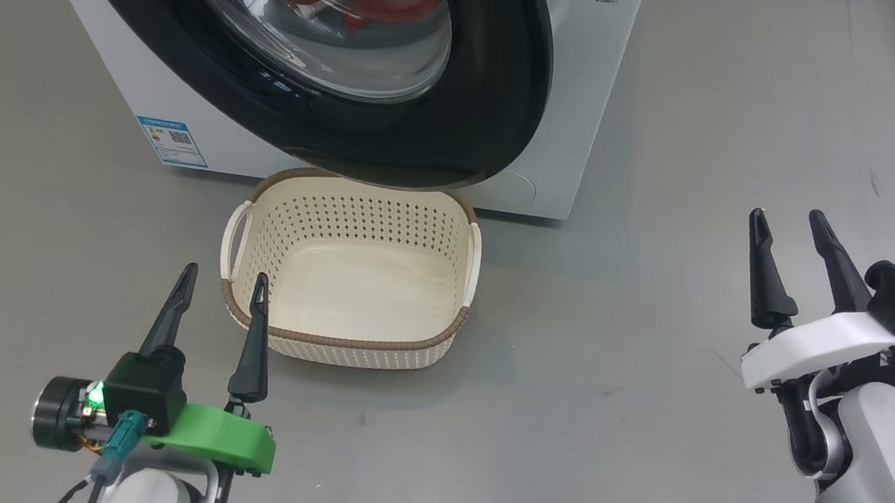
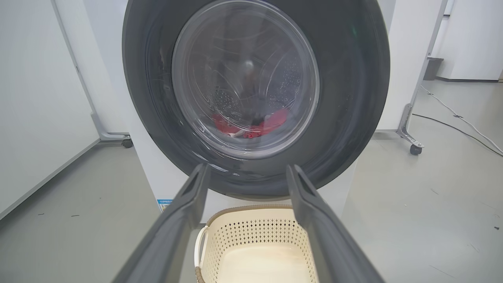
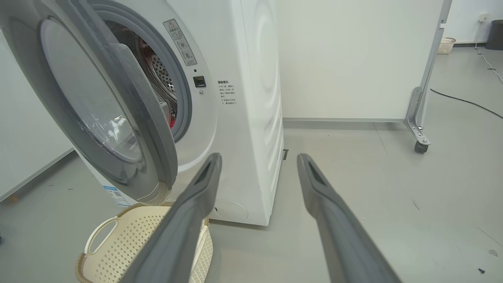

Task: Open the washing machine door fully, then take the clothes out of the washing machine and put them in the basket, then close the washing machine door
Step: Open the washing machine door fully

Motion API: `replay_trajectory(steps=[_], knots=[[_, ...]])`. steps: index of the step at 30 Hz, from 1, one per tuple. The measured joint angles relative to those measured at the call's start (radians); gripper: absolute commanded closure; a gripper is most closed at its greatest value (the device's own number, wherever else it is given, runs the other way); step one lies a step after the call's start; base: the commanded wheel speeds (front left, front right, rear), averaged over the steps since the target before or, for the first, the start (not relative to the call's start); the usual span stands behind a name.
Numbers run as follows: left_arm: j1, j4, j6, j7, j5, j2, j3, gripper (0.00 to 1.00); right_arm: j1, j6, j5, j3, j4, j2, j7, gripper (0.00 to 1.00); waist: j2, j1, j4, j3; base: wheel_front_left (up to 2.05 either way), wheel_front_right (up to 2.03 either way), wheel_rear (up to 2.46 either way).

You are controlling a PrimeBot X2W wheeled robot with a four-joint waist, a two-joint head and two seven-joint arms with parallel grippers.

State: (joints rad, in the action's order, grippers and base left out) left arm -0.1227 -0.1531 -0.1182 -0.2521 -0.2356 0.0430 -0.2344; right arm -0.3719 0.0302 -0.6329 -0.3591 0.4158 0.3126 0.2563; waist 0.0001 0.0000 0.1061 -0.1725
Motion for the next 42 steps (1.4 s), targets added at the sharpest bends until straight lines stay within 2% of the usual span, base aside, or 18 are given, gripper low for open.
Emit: replay_trajectory(steps=[42], knots=[[0.0,0.021,0.0,0.0,0.017,0.0,0.016,0.0,0.075,-0.001,0.072,0.087,-0.124,-0.034,0.0,0.0,0.0,0.0,-0.006,-0.019,0.0,0.0,0.0]])
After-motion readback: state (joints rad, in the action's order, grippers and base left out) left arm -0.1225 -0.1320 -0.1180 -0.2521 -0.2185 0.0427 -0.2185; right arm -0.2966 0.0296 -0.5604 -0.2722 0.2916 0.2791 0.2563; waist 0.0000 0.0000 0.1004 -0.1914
